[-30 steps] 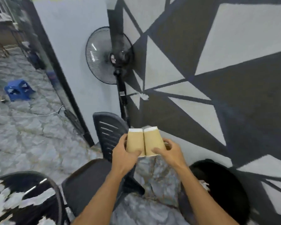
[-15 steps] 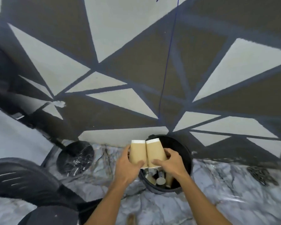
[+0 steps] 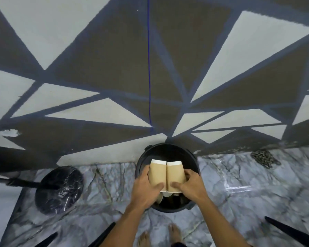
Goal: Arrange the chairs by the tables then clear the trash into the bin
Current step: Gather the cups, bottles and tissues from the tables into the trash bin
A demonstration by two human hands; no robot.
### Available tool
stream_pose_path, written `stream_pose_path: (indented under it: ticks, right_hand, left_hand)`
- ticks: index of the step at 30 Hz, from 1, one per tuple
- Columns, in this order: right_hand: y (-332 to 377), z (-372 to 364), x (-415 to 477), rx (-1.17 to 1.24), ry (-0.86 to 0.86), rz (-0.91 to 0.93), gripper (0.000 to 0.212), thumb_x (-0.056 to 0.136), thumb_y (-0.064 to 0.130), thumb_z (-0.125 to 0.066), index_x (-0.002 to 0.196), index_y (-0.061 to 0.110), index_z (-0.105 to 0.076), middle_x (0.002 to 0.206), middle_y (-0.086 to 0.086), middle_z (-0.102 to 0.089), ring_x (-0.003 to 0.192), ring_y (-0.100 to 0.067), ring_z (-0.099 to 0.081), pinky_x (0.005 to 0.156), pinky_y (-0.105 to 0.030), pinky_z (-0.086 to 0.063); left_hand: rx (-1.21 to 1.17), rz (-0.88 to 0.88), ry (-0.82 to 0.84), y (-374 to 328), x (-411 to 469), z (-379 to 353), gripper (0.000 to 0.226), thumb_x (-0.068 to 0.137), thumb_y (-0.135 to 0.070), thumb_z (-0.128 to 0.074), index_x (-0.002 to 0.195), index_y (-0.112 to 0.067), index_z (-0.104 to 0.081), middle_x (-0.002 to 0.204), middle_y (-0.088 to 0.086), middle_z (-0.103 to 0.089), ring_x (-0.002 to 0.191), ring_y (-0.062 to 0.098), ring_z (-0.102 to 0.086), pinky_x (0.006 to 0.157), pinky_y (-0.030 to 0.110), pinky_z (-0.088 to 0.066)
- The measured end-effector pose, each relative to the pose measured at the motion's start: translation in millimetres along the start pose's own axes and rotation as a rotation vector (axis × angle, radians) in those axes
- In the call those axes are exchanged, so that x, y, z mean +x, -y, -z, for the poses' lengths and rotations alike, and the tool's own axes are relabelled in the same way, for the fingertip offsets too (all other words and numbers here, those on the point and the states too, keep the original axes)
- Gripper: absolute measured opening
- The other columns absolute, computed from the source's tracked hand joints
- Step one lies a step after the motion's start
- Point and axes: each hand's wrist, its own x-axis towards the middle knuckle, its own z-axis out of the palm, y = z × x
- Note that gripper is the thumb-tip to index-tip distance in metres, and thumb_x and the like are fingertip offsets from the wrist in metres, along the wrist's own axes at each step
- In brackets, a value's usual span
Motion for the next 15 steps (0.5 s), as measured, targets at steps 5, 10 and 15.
stream_pose_path:
  ticks: [5,10,15]
  right_hand:
    - [-31,4,46,-0.025,0.000,-0.114,0.073,0.058,0.048,-0.088,0.119,0.016,-0.062,0.104,0.003,-0.069,0.091,-0.014,-0.063,0.075,-0.028,-0.052]
    - [-49,18,98,-0.036,0.058,-0.235,0.074,0.064,0.047,-0.086,0.124,0.013,-0.059,0.110,-0.003,-0.068,0.098,-0.020,-0.063,0.072,-0.026,-0.043]
    - [-57,21,140,-0.050,0.107,-0.288,0.075,0.066,0.050,-0.084,0.126,0.013,-0.059,0.116,-0.005,-0.068,0.103,-0.023,-0.063,0.074,-0.028,-0.044]
  left_hand:
    - [0.075,0.048,0.069,-13,34,-33,0.083,0.070,-0.041,-0.079,0.140,-0.044,-0.035,0.124,-0.009,-0.059,0.112,0.019,-0.056,0.091,0.035,-0.048]
    - [0.175,0.112,0.097,-19,69,-64,0.084,0.065,-0.044,-0.074,0.138,-0.039,-0.033,0.124,0.001,-0.058,0.108,0.024,-0.056,0.088,0.043,-0.052]
    - [0.274,0.092,0.116,-26,95,-82,0.086,0.069,-0.036,-0.076,0.144,-0.031,-0.034,0.128,0.006,-0.054,0.117,0.028,-0.051,0.092,0.039,-0.046]
